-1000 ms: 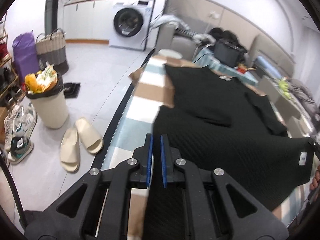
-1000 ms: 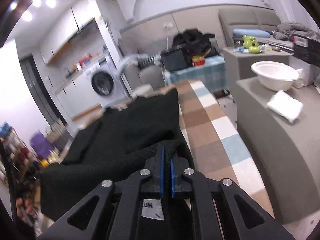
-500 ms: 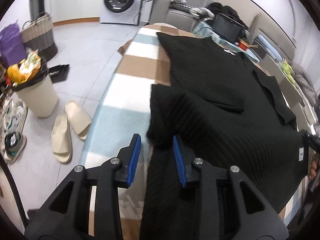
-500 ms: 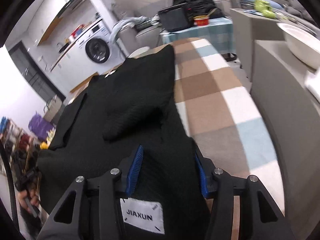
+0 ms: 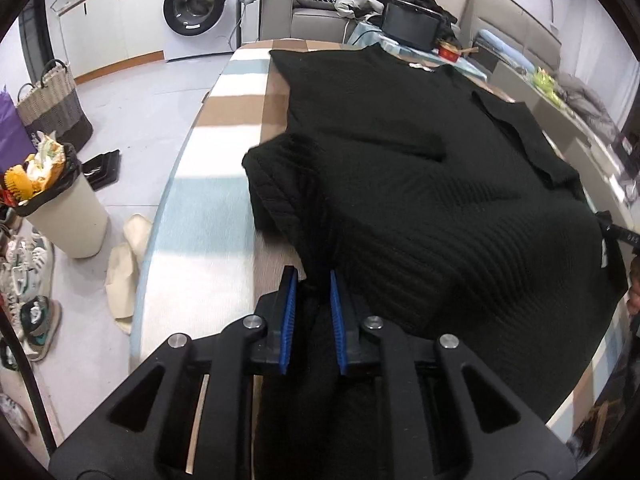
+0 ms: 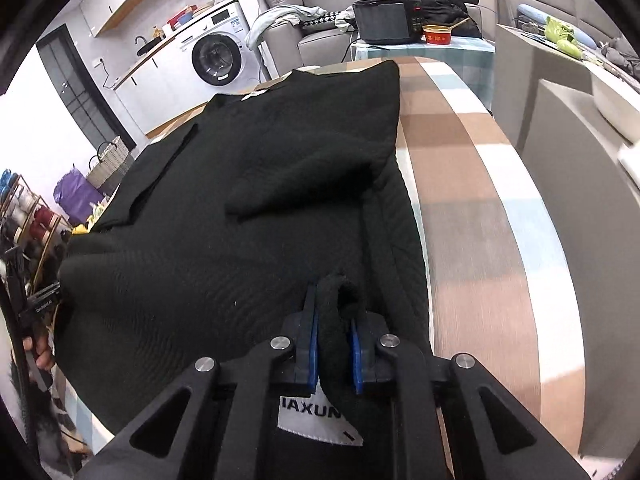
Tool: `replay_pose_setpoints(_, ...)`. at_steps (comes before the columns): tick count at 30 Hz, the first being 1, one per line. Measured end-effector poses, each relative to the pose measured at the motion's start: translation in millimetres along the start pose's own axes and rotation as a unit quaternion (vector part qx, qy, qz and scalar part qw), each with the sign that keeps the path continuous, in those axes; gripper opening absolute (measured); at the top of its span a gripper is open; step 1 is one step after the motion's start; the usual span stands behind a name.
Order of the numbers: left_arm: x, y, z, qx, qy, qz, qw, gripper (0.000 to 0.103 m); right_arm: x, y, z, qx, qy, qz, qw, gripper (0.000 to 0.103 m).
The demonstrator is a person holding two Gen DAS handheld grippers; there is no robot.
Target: Fold small clothes
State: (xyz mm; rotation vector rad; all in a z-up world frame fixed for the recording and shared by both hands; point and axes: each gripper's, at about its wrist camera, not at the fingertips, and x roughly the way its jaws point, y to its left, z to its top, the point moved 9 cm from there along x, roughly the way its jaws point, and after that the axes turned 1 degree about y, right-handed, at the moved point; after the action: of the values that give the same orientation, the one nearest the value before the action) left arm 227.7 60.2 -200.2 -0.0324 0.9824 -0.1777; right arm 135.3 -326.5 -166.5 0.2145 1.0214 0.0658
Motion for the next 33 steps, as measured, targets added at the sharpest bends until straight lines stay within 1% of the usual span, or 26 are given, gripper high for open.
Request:
replay_pose_setpoints(1,-5.2,1.8,-7.4,0.001,0.002,0.004,1.0,0.014,-6.2,0.3,-7.9,-0.001,0.002,-0.001,1.0,0.012)
replay_pose_setpoints(3,-14.9,6.0,-20.2,-0.006,0.004,0.0,1.0,0.014,-17.4,-3.4,-22.8,0.005,0.005,-0.001,1.0,0.013)
replay_pose_setpoints(6,-29.1,15.2,-33.1,-0.028,0.0,-0.012,0.9995,0.015,-36.7,-12.9,-33.4,0.033,-0.006,0.018,0.999,0.022)
replay_pose_setpoints(7,-32.5,18.3,-35.6,-0.038,-0.001,-0.018,0.9991,0.018,-42.8,-14.6,-36.2,0.038,-0.01,0.021,0.999,0.031)
replay_pose_setpoints(8,-35.7,20.4,-39.3,-0.043,-0.001,-0.021,0.9988,0.019,-50.8,-16.6,-39.8,0.042,-0.017,0.024,0.999,0.043)
replay_pose_setpoints(10,-40.7,20.8,-43.0,-0.051,-0.005,-0.034,0.9981,0.027,-61.9,-15.6,-46.3,0.038,-0.027,0.034,0.998,0.051)
replay_pose_setpoints(11,-42.1,20.0,-45.2,-0.051,-0.006,-0.038,0.998,0.031,-63.8,-15.3,-50.0,0.035,-0.026,0.038,0.998,0.051)
replay_pose_setpoints(13,-44.9,18.2,-49.5,-0.048,-0.007,-0.038,0.9981,0.045,-63.4,-14.2,-54.2,0.032,-0.023,0.036,0.999,0.051)
replay_pose_setpoints(18,-42.4,5.9,-55.1,-0.034,-0.002,-0.029,0.999,0.045,-58.4,-17.8,-53.4,0.026,-0.026,0.033,0.999,0.051)
replay_pose_setpoints(19,-43.0,4.7,-55.3,-0.032,-0.006,-0.03,0.999,0.039,-54.8,-17.0,-50.1,0.024,-0.028,0.032,0.999,0.051)
replay_pose_setpoints(20,-42.5,2.7,-54.2,-0.03,-0.01,-0.031,0.999,0.031,-51.4,-16.9,-48.5,0.02,-0.025,0.025,0.999,0.043)
replay_pose_setpoints(21,-43.9,1.6,-54.3,-0.029,-0.017,-0.034,0.9989,0.014,-48.6,-17.4,-47.8,0.013,-0.021,0.011,1.0,0.033)
replay_pose_setpoints(22,-43.8,0.3,-53.9,-0.027,-0.017,-0.034,0.9989,0.006,-46.9,-19.0,-47.0,0.007,-0.018,-0.001,1.0,0.016)
replay_pose_setpoints(23,-44.9,0.1,-53.6,-0.027,-0.02,-0.033,0.9989,0.005,-46.9,-20.5,-47.4,0.004,-0.016,-0.008,1.0,0.014)
replay_pose_setpoints(25,-53.4,2.4,-52.4,-0.031,-0.033,-0.032,0.9985,0.004,-52.6,-20.9,-49.1,0.013,-0.014,0.007,1.0,0.011)
replay_pose_setpoints(27,-61.7,4.0,-50.9,-0.037,-0.042,-0.036,0.9978,0.003,-64.4,-19.8,-51.4,0.013,-0.021,0.013,1.0,0.01)
replay_pose_setpoints(30,-79.0,7.7,-45.1,-0.044,-0.062,-0.04,0.9963,0.003,-89.0,-10.3,-55.2,0.011,-0.044,0.042,0.998,0.01)
replay_pose_setpoints(33,-100.9,11.3,-34.4,-0.052,-0.09,-0.049,0.9934,0.003,-110.4,0.4,-54.8,0.011,-0.072,0.072,0.995,0.01)
